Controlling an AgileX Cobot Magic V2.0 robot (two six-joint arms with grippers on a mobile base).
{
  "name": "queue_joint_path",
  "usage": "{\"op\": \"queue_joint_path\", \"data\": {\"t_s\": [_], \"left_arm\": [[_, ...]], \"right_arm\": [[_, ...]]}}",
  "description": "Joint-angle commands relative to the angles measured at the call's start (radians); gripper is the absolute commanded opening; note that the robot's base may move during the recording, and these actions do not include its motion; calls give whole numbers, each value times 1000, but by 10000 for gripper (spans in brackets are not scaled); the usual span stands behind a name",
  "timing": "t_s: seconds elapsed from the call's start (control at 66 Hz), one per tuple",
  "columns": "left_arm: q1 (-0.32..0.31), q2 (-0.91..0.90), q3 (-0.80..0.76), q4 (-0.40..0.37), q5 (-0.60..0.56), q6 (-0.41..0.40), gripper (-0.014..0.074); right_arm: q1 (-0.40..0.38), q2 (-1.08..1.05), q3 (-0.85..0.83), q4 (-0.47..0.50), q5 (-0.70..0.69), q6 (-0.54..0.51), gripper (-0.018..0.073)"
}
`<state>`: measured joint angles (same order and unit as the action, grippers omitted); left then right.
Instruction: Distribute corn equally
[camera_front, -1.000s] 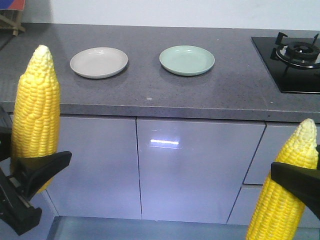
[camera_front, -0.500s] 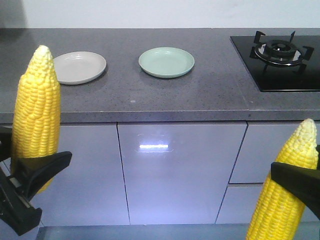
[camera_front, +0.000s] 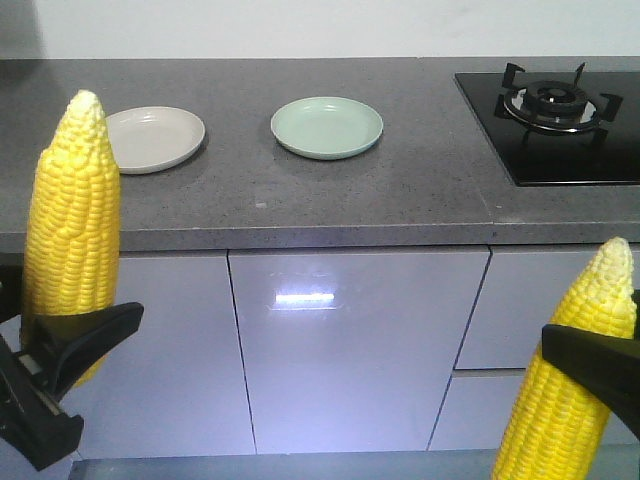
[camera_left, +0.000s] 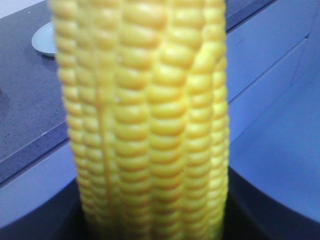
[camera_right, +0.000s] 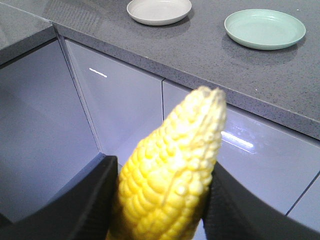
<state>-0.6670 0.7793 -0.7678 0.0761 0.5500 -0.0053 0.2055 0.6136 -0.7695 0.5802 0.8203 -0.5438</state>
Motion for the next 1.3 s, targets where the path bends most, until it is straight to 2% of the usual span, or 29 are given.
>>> {"op": "queue_joint_path", "data": {"t_s": [0.0, 1.288], "left_arm": [[-1, -6, -27, -6, -78, -6, 368], [-1, -6, -27, -6, -78, -6, 368]], "right_arm": [[-3, 2, -27, 31, -58, -7, 233], [-3, 2, -27, 31, -58, -7, 233]]}}
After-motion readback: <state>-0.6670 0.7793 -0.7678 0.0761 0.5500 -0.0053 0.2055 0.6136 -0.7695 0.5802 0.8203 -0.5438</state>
